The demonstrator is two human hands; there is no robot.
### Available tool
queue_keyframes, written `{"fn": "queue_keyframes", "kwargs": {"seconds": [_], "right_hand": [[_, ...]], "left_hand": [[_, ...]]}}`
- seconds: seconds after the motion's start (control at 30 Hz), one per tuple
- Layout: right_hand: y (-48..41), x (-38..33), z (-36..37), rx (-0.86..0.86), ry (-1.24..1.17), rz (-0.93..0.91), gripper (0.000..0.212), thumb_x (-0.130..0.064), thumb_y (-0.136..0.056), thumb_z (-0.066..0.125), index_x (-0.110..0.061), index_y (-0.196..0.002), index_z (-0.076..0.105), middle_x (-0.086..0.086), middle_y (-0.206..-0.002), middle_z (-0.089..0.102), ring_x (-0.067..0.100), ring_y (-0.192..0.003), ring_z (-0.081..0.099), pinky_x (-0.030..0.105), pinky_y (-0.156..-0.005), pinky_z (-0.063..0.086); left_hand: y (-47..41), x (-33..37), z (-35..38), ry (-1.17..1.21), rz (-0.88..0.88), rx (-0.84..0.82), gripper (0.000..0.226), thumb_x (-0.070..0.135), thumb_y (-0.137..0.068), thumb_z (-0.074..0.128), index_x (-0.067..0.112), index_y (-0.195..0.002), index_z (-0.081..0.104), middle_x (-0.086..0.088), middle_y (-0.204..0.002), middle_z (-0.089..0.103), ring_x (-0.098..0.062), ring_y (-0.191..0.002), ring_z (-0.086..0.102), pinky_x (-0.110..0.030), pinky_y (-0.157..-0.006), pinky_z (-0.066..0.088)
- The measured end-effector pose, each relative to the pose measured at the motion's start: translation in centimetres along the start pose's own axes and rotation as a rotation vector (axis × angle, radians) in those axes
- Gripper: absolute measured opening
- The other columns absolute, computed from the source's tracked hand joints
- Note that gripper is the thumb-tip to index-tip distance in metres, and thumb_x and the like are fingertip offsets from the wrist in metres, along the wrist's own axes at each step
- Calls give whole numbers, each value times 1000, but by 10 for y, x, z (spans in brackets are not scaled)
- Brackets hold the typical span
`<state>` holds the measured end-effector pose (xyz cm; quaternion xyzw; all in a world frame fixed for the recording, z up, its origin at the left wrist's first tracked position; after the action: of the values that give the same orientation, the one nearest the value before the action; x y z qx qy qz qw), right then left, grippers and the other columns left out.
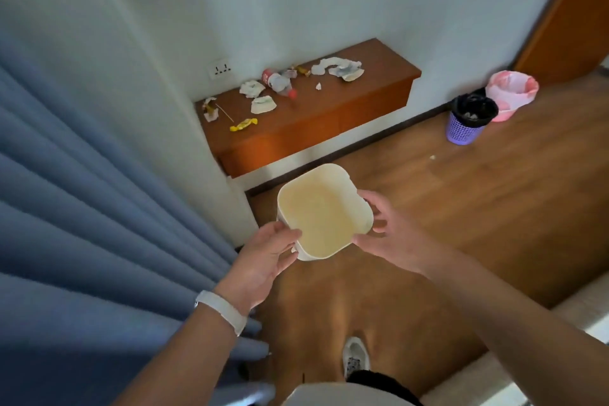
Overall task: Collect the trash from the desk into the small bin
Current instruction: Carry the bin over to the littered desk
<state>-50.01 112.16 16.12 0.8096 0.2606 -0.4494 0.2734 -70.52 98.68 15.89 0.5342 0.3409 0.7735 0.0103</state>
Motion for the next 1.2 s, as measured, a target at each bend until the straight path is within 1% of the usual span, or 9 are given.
{"fn": "queue_keyframes", "kwargs": {"seconds": [0.2, 0.37, 0.43, 0.6, 0.8, 0.9, 1.0, 1.13, 1.2], "right_hand": [[-43, 1, -65, 64, 83, -30, 80, -39, -76, 79, -44, -142, 33, -24, -133, 46, 1, -114, 53, 23, -96, 48], [-66, 7, -98, 138, 105, -52, 82, -49, -70, 74, -39, -143, 37, -19, -136, 50, 7, -121, 52, 35, -99, 50], [-74, 10, -107, 163, 87, -42, 82, -46, -71, 75, -37, -144, 38, -15, -136, 51, 7, -120, 52, 38, -102, 48], [-102, 21, -124, 222, 113, 31, 78, -34, -79, 78, -35, -145, 37, -17, -132, 49, 4, -117, 50, 28, -102, 44], [-166, 25, -149, 258, 159, 74, 79, -35, -78, 80, -32, -146, 37, -14, -131, 53, 6, -111, 55, 24, -91, 50], [-210, 15, -160, 254, 165, 86, 79, -35, -79, 79, -36, -145, 36, -17, -130, 51, 2, -109, 55, 16, -87, 47], [-257, 1, -173, 248, 177, 75, 76, -37, -77, 79, -44, -139, 36, -19, -125, 53, 5, -110, 57, 23, -89, 48], [-322, -16, -184, 238, 211, 47, 80, -61, -64, 69, -48, -136, 36, -19, -125, 56, 3, -110, 57, 27, -89, 51], [-348, -22, -187, 237, 215, 14, 72, -57, -66, 70, -58, -129, 36, -22, -123, 55, 1, -109, 56, 26, -88, 50]], "left_hand": [[-47, 44, 50, -39, 17, -56, 18, 17, -91, 67, 17, -109, 67, -1, -109, 79, -19, -113, 69, -38, -103, 49], [-78, 69, 81, -38, 36, -116, 19, 14, -93, 65, 16, -112, 67, -3, -112, 78, -24, -117, 68, -42, -105, 49], [-95, 76, 90, -48, 31, -157, 20, 13, -94, 63, 15, -114, 66, -4, -114, 77, -25, -118, 67, -44, -107, 47], [-148, 85, 103, -54, -7, -159, 27, 11, -94, 62, 11, -120, 63, -12, -119, 74, -29, -119, 66, -47, -110, 45], [-221, 113, 114, -21, -38, -222, 31, 11, -93, 62, 9, -124, 64, -10, -113, 72, -24, -106, 65, -39, -95, 53], [-261, 140, 113, -22, -34, -223, 16, 10, -93, 63, 11, -109, 65, -9, -105, 73, -24, -101, 67, -39, -98, 53], [-301, 172, 106, -17, 2, -224, 10, 10, -93, 63, 13, -103, 64, -2, -94, 78, -21, -97, 70, -37, -92, 55], [-352, 208, 90, 11, 25, -218, 12, 11, -92, 65, 13, -104, 65, -9, -104, 74, -27, -104, 67, -36, -89, 53], [-372, 224, 84, 31, 33, -206, 14, 11, -92, 66, 10, -106, 65, -12, -107, 72, -29, -105, 66, -38, -92, 54]]}}
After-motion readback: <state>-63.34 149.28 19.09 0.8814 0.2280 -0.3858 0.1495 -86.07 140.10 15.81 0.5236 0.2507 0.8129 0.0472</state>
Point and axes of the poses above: each hand's wrist, its own y-axis away from the middle knuckle, its own z-axis out of the palm, x = y × z, the point moved 1 cm from there along -y, towards the middle knuckle
